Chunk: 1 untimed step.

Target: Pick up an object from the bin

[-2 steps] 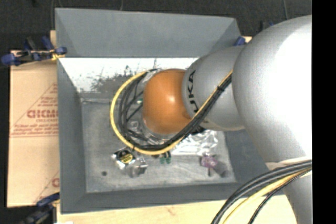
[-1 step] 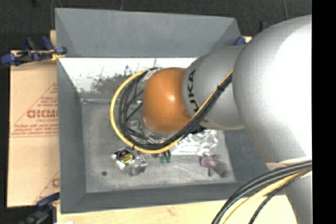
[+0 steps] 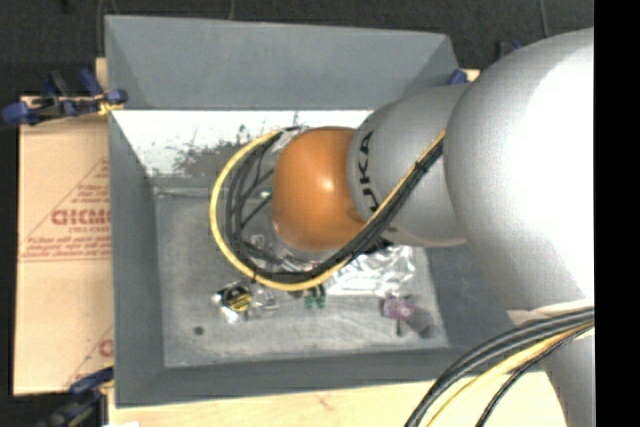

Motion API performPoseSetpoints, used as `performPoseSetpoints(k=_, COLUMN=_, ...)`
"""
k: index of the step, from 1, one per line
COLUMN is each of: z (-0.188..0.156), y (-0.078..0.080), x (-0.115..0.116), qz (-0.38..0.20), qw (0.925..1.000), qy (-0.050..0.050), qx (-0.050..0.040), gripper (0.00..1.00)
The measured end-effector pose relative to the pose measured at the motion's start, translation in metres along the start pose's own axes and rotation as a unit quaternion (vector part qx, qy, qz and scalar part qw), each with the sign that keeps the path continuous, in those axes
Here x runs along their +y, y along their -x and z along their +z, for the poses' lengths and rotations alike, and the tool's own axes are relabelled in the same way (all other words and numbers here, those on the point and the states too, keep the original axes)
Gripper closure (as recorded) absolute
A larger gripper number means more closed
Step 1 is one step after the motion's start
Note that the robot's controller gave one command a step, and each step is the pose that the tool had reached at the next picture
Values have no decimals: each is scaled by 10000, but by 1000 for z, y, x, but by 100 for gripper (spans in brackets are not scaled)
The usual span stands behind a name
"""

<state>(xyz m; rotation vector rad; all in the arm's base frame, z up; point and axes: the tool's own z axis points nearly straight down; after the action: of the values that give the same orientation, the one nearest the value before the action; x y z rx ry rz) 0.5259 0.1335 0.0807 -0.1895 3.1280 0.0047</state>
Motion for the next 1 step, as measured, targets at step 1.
performPoseSetpoints(k=1, z=-39, y=2, x=0, qz=28, qw=10000, qy=-5, qx=7, gripper=100)
